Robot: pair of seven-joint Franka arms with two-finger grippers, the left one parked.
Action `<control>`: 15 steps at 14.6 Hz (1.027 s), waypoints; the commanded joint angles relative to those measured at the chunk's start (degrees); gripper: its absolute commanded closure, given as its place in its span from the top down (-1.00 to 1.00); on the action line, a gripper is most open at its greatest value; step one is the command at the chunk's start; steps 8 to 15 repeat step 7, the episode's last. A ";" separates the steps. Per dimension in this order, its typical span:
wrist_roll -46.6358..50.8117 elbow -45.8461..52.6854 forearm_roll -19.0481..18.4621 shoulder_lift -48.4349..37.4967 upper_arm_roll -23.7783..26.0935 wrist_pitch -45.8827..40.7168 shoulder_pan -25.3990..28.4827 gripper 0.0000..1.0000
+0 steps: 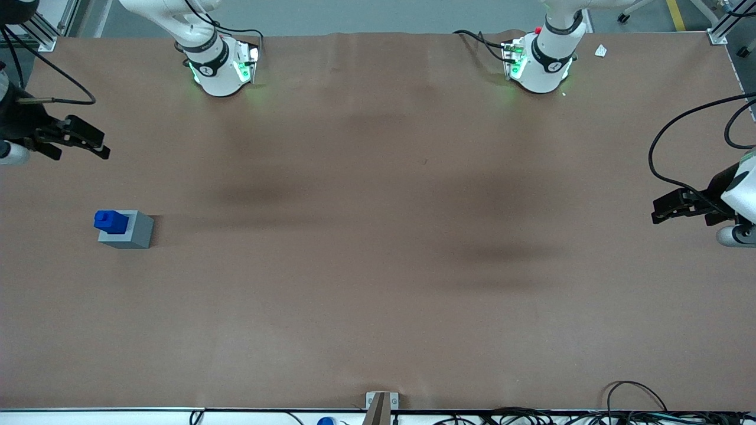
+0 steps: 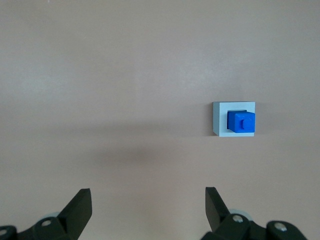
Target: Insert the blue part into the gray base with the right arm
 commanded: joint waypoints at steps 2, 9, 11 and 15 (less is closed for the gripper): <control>0.63 0.64 -0.97 -0.14 -0.64 -0.40 1.26 1.00; 0.37 2.31 -0.61 -0.14 -0.90 -2.24 0.64 1.00; 0.37 2.31 -0.61 -0.14 -0.90 -2.24 0.64 1.00; 0.37 2.31 -0.61 -0.14 -0.90 -2.24 0.64 1.00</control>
